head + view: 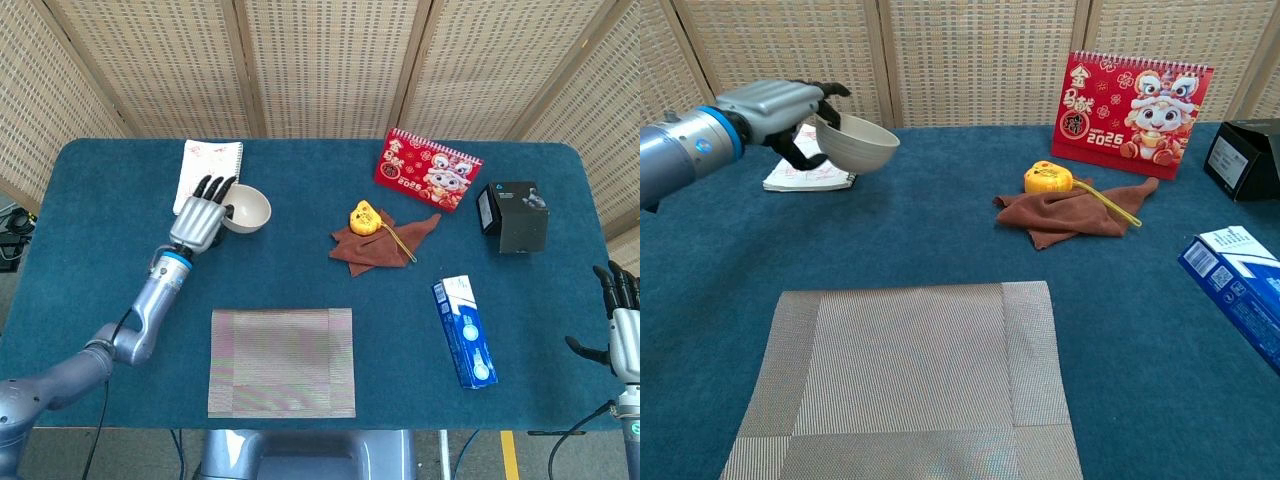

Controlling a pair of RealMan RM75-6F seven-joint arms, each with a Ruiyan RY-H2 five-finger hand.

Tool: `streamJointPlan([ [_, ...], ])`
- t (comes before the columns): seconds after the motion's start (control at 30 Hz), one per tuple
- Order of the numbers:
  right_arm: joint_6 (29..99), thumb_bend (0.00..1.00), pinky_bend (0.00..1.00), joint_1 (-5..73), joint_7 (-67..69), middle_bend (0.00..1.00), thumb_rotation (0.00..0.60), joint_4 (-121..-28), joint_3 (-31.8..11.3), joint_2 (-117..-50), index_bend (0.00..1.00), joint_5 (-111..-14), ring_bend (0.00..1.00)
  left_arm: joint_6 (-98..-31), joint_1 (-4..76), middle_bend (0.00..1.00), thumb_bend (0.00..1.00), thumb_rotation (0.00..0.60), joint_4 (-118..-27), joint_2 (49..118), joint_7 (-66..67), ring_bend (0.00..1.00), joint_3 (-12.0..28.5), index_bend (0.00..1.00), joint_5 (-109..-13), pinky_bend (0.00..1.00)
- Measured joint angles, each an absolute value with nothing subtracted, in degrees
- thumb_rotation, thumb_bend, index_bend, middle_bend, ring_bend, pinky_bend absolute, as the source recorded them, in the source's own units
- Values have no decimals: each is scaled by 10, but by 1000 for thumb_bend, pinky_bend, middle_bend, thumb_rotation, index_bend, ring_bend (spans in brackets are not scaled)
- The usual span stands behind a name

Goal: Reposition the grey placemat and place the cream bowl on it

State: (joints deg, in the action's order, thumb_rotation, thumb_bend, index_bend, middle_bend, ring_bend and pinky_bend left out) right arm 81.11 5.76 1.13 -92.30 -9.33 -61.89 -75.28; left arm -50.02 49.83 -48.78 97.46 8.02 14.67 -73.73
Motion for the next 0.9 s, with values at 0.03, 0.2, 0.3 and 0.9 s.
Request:
streamJointPlan([
  [0.03, 813, 0, 0, 57, 12, 0, 600, -924, -92, -618, 119, -755, 0, -504, 493, 0, 524, 600, -493, 963, 81, 0, 148, 732, -734, 0],
  [0.2, 820, 0, 0, 54, 11, 0, 600, -933, -87, -616, 123, -770, 0, -517, 447, 0, 525, 600, -500, 904, 74, 0, 149, 732, -708, 0],
  [0.3, 825, 0, 0, 53, 7, 0, 600, -939, -83, -616, 125, -779, 0, -512, 418, 0, 525, 600, -481, 886, 51, 0, 148, 730, -686, 0],
  [0.9, 826, 0, 0, 57, -17, 0, 600, -945, -79, -624, 126, -784, 0, -418, 368, 0, 47, 600, -246, 944, -147, 0, 105, 64, -696, 0],
])
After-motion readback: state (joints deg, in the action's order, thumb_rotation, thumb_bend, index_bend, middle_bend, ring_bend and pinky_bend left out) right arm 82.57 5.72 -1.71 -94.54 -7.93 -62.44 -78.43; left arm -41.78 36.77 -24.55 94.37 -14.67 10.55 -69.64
